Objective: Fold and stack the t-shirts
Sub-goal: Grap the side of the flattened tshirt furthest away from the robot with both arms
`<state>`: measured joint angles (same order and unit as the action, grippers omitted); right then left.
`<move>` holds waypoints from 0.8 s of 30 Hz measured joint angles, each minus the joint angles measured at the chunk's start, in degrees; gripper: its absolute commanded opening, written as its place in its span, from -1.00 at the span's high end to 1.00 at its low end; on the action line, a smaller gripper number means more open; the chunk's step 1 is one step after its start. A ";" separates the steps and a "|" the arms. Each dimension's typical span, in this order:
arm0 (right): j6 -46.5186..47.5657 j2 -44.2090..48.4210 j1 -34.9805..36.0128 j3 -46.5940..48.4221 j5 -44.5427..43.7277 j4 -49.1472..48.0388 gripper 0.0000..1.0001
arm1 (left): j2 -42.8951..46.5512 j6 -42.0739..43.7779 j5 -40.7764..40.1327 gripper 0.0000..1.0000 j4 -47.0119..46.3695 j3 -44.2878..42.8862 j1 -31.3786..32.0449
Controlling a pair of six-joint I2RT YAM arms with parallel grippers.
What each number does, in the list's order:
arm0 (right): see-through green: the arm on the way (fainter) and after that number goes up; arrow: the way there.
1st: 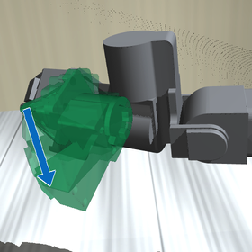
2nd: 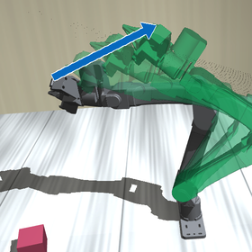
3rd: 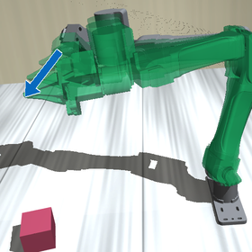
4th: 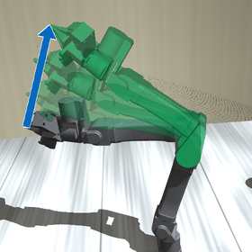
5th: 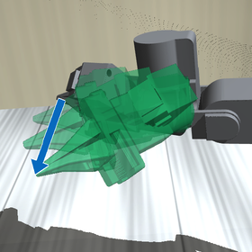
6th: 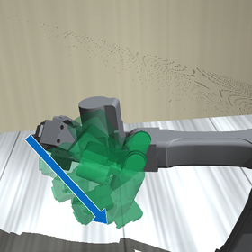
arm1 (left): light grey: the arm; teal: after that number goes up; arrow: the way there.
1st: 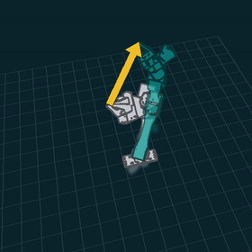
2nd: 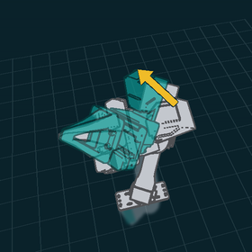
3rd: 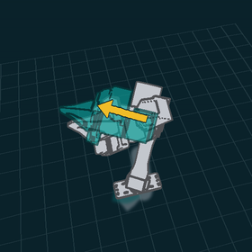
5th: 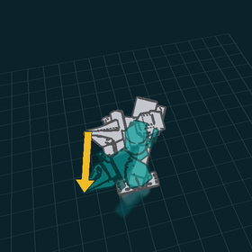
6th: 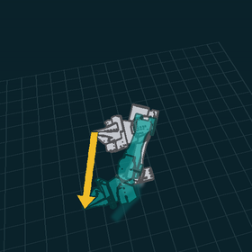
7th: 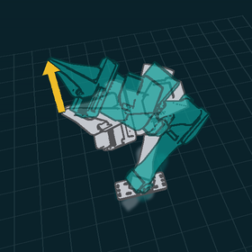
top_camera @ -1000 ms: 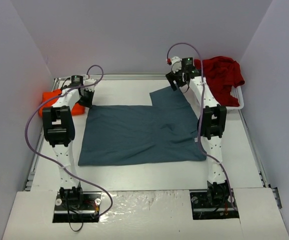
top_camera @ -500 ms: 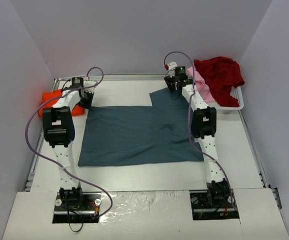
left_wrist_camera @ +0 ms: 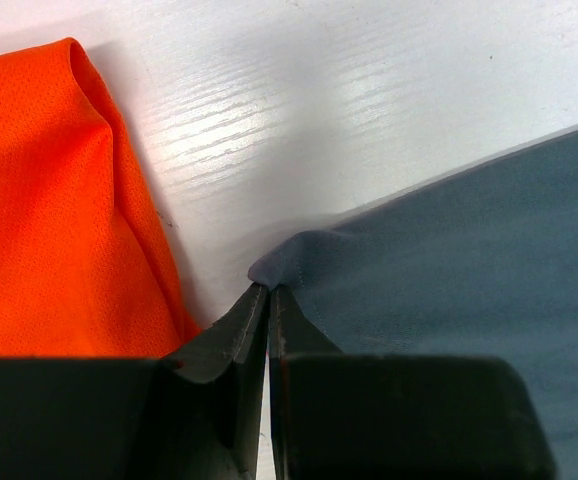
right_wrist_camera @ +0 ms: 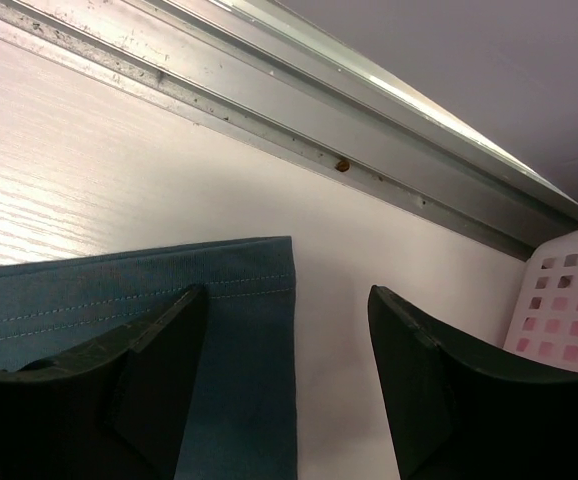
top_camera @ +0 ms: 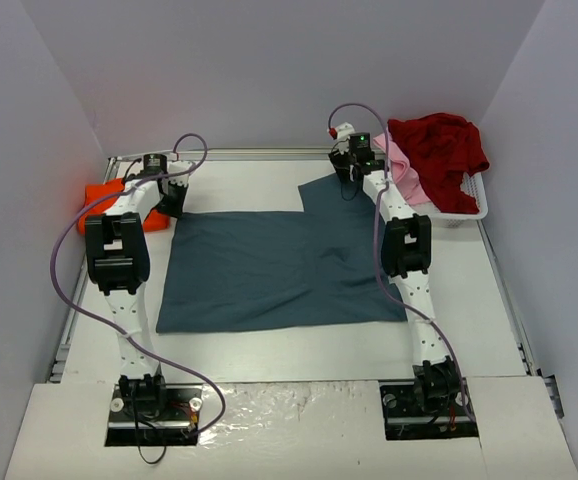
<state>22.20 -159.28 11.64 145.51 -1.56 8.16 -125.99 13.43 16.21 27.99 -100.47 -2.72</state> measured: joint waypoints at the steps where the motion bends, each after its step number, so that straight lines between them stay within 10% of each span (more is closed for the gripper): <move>1: -0.11 -0.02 0.00 0.00 0.15 0.00 -0.18 | 0.00 0.00 0.00 0.95 0.00 0.00 0.00; 24: -8.33 1.27 -5.79 -3.67 18.49 -0.46 -0.32 | 0.00 0.87 -0.02 0.95 0.04 0.76 0.00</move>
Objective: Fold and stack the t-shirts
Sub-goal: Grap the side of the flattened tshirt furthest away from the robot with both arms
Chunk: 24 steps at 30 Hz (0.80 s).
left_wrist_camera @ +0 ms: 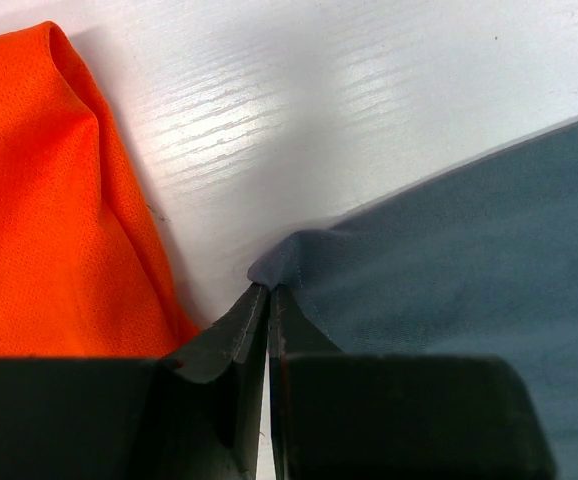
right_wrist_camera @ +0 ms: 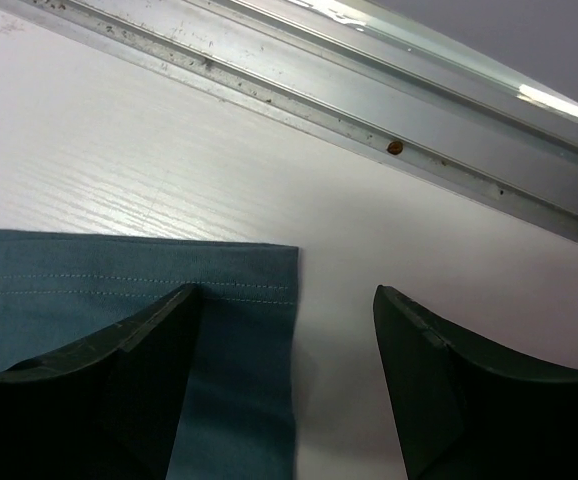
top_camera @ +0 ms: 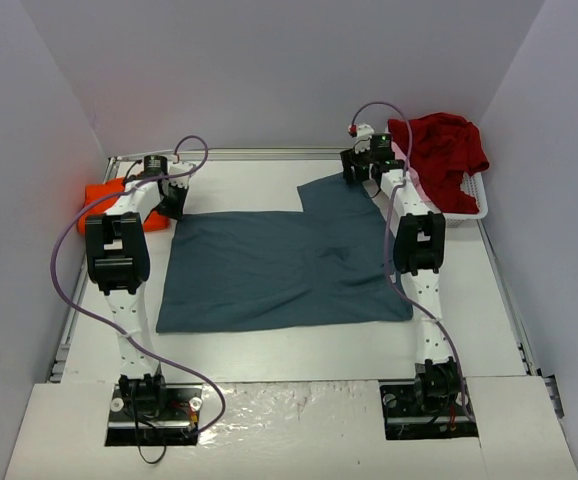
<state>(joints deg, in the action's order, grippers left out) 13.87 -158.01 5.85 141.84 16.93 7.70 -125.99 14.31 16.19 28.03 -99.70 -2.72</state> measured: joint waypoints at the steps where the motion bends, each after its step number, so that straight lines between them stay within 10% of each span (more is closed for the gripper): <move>1: -0.20 0.00 -0.26 0.00 0.96 0.26 -0.32 | 0.00 0.02 0.00 0.95 0.00 0.00 0.00; 24: 1.70 0.00 -3.04 0.83 18.56 6.10 0.03 | 0.00 0.28 -0.17 0.95 0.04 0.00 0.00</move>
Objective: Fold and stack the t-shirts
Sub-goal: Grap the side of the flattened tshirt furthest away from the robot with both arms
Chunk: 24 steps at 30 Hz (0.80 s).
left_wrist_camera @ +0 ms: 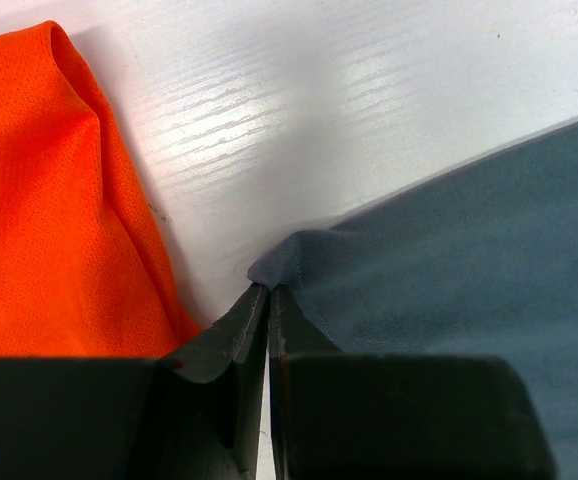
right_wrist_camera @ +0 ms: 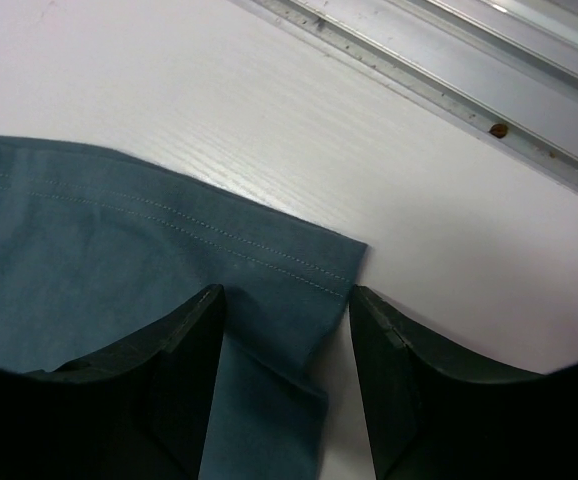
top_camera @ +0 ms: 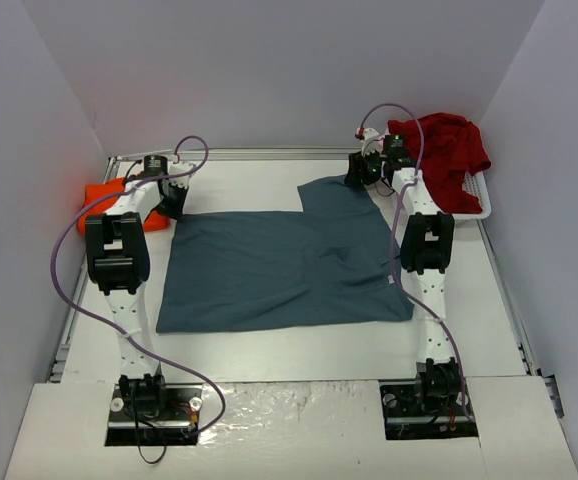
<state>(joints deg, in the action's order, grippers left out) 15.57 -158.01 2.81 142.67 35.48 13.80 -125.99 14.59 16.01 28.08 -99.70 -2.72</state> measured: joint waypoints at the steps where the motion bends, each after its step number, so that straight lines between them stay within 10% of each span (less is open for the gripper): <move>1: 0.52 0.00 0.02 0.15 0.46 0.61 0.07 | 0.00 0.00 -0.02 0.95 0.00 0.00 0.00; 11: 2.47 -0.20 0.39 1.60 0.76 4.04 0.42 | 0.00 0.17 0.00 0.95 0.00 0.11 0.00; 14: 2.05 -1.42 0.52 3.96 -0.07 5.14 0.84 | 0.02 0.17 0.02 0.95 0.00 0.13 0.00; 24: 0.96 -2.29 1.36 5.73 -3.21 5.53 0.88 | 0.00 0.17 0.07 0.95 0.00 0.13 0.00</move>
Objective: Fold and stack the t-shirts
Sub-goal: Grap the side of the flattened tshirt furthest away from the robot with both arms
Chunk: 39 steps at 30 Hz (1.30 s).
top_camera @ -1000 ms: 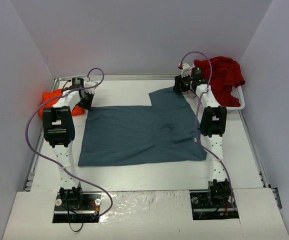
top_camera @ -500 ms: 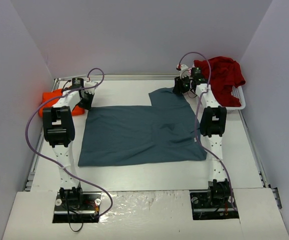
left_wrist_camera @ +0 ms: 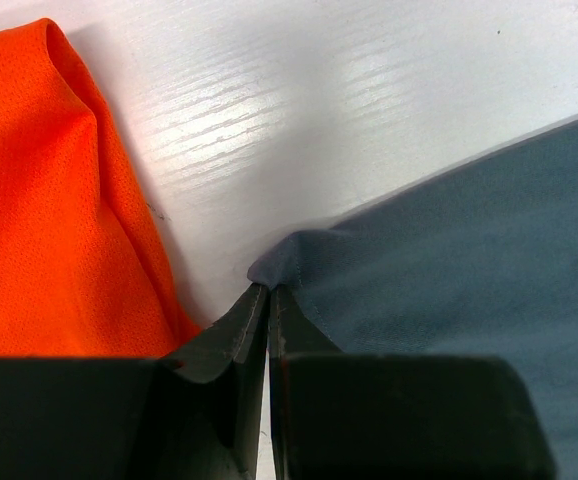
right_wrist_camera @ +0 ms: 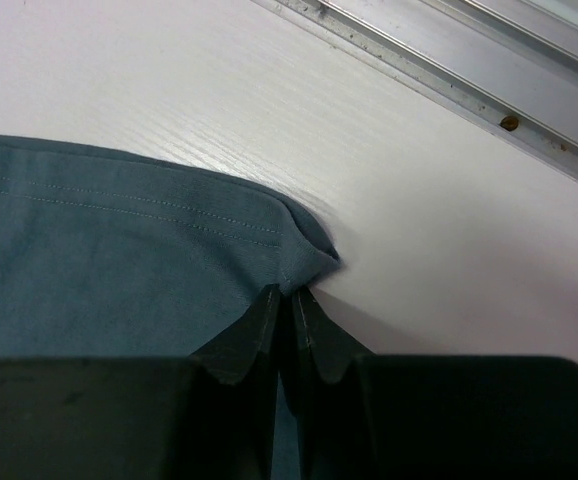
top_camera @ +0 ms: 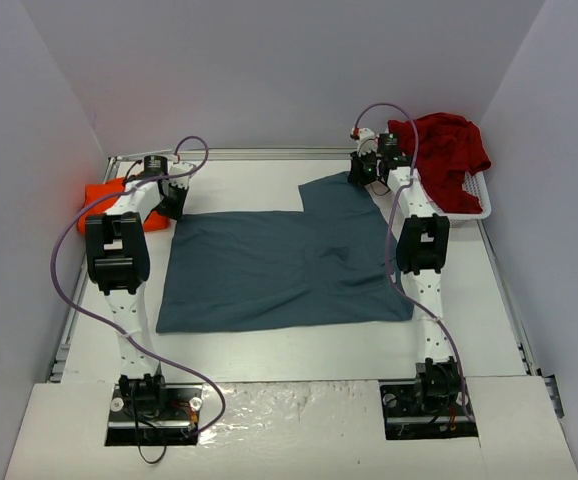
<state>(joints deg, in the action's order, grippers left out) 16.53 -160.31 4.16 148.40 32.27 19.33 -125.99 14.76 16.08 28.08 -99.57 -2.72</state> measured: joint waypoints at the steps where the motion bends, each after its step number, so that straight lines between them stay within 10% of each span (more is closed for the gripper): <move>1: 0.00 0.02 0.02 0.00 -0.13 -0.02 0.88 | 0.00 0.00 0.02 0.95 0.00 0.00 0.00; 39: 1.79 13.07 1.55 -10.16 -1.99 3.26 1.00 | 6.49 -1.49 -0.09 0.95 -0.11 1.92 0.04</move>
<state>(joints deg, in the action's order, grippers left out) 18.33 -147.24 5.72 138.23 30.28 22.59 -119.50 13.28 15.99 27.97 -97.65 -2.68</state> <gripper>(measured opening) 0.018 0.031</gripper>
